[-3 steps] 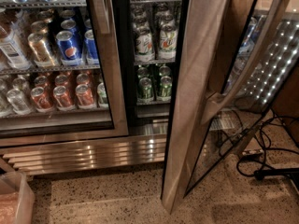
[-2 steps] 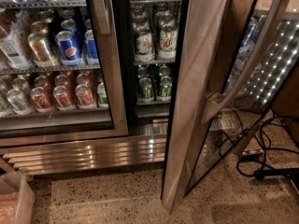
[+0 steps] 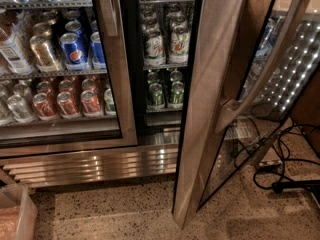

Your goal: Open right fridge door

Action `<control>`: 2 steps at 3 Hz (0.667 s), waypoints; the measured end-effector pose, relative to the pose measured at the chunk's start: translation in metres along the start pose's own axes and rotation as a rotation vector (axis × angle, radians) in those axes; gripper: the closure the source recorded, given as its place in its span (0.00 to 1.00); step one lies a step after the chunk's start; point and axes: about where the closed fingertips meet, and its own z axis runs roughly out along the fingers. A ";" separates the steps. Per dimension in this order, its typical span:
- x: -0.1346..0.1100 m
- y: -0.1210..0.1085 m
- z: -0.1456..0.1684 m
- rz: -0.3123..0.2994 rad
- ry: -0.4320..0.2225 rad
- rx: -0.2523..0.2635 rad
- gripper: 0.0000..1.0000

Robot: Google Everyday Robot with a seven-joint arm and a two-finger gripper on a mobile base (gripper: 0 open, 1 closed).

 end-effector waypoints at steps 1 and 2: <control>0.000 0.000 0.000 0.000 0.000 0.000 1.00; 0.000 0.000 0.000 0.000 0.000 0.000 1.00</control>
Offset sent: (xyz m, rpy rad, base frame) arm -0.1013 -0.0084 -0.2726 -1.4889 0.3251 0.3807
